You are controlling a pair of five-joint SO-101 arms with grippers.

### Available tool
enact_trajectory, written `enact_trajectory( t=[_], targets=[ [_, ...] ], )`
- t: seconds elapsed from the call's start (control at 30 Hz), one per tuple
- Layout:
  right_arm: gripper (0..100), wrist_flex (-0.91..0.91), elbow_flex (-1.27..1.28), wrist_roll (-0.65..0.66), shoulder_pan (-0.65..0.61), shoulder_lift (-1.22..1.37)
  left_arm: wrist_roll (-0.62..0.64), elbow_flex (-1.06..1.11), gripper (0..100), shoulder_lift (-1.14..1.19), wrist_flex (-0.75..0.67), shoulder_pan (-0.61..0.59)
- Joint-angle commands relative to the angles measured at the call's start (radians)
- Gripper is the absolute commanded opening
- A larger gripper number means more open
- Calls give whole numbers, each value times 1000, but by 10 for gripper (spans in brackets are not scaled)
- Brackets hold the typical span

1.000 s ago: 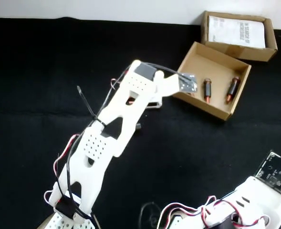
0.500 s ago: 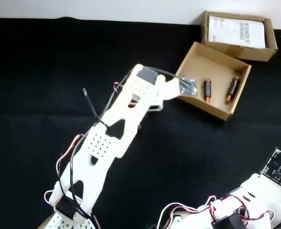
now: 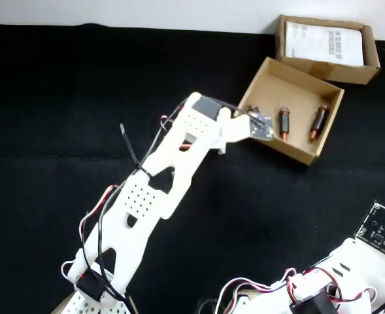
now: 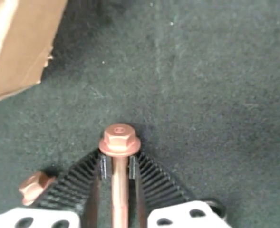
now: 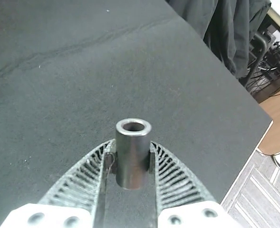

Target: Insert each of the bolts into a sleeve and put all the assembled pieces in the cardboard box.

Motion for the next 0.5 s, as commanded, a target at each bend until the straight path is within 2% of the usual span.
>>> enact_trajectory(
  t=[0.0, 0.07, 0.2, 0.33, 0.47],
  targets=[
    [8, -41, 10, 14, 2, 2, 52, -93, 9, -53, 57, -1],
    [8, -65, 35, 8, -15, -4, 130, -168, 9, -85, 98, -15],
    [8, -68, 79, -2, -163, -4, 308, -320, 9, -148, 160, -38],
    [8, -77, 119, -126, -321, -5, 491, -418, 9, -202, 190, -50],
    [8, -79, 122, -95, -467, -5, 621, -455, 9, -234, 190, -68]
  ],
)
